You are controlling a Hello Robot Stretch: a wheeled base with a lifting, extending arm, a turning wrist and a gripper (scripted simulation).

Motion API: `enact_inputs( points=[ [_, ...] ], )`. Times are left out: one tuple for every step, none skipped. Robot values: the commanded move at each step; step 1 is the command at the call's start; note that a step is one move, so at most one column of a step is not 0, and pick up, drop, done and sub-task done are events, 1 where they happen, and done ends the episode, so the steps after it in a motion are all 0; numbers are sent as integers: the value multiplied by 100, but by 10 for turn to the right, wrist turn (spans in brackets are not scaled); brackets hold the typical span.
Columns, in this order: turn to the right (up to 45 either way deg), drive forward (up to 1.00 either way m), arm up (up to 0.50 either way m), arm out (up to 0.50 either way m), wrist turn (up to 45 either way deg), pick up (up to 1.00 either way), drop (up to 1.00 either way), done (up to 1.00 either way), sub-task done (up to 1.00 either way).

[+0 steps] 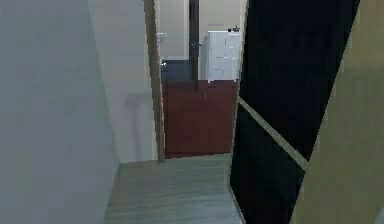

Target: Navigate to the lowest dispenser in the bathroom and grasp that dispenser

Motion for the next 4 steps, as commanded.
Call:
enact_inputs(
  points=[
    [0,100,0,0,0,0,0,0,0],
    [30,0,0,0,0,0,0,0,0],
    [0,80,0,0,0,0,0,0,0],
    [0,75,0,0,0,0,0,0,0]
  ],
)
